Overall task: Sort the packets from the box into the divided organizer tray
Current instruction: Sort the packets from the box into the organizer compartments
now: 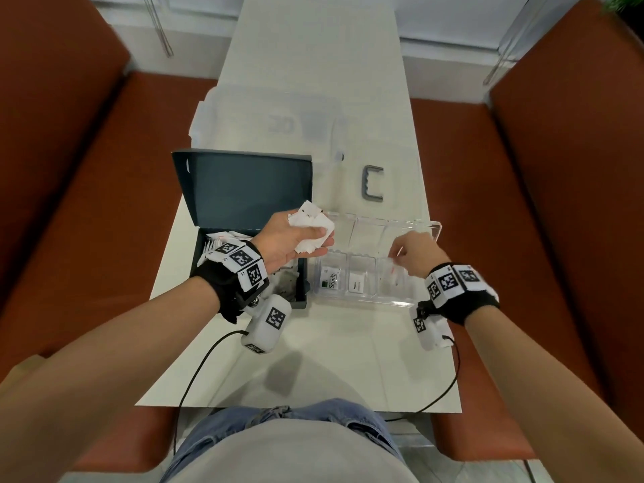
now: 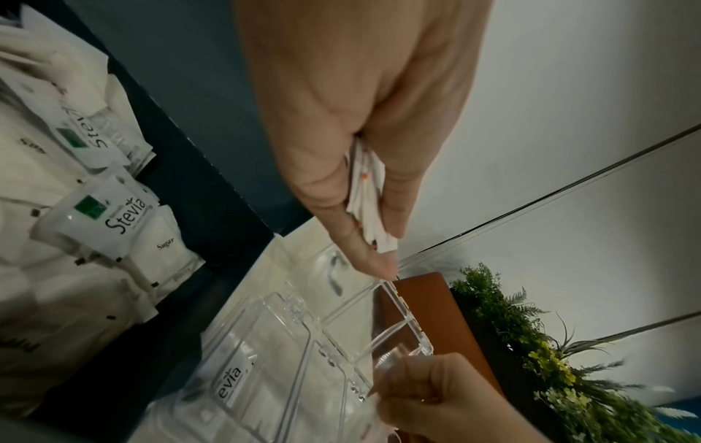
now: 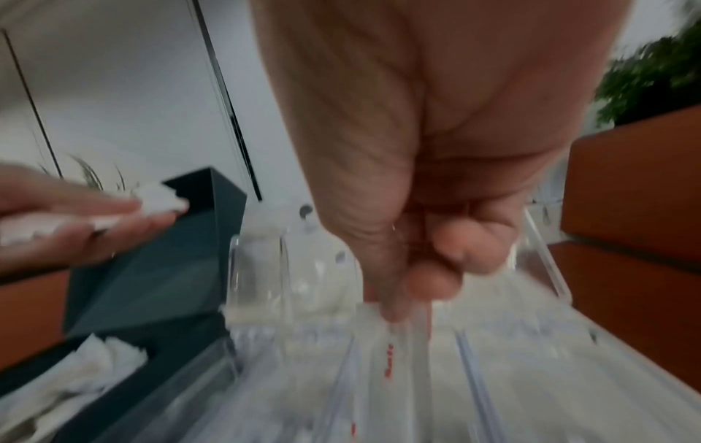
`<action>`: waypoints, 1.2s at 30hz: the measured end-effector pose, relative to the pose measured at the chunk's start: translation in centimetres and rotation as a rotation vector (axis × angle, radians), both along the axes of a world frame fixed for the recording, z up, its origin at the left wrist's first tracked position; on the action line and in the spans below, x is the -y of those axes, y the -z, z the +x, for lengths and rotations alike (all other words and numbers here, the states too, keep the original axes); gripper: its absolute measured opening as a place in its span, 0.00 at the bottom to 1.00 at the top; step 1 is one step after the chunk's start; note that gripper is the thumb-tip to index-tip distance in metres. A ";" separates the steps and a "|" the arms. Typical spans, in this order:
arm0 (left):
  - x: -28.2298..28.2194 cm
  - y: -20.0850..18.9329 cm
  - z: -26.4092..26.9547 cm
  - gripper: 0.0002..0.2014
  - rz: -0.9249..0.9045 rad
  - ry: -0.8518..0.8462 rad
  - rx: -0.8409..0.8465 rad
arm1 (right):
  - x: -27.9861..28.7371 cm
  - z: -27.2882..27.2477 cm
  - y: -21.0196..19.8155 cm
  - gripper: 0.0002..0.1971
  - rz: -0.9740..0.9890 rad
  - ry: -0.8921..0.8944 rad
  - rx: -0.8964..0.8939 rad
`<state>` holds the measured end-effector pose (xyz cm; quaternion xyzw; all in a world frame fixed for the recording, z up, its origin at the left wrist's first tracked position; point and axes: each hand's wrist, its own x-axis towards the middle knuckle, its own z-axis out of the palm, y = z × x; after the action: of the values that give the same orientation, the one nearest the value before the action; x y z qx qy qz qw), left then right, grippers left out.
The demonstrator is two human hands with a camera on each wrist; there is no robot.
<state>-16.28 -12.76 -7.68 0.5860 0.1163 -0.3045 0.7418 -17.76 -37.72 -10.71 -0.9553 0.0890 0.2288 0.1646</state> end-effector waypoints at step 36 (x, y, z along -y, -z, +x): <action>-0.7 0.7 0.0 0.16 -0.055 -0.033 -0.051 | -2.2 -1.7 2.2 0.14 -0.139 -0.029 -0.105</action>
<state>-16.24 -12.03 -8.39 0.5555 0.1364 -0.3099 0.7595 -19.42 -35.48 -12.89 -0.9523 0.0993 0.2744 0.0896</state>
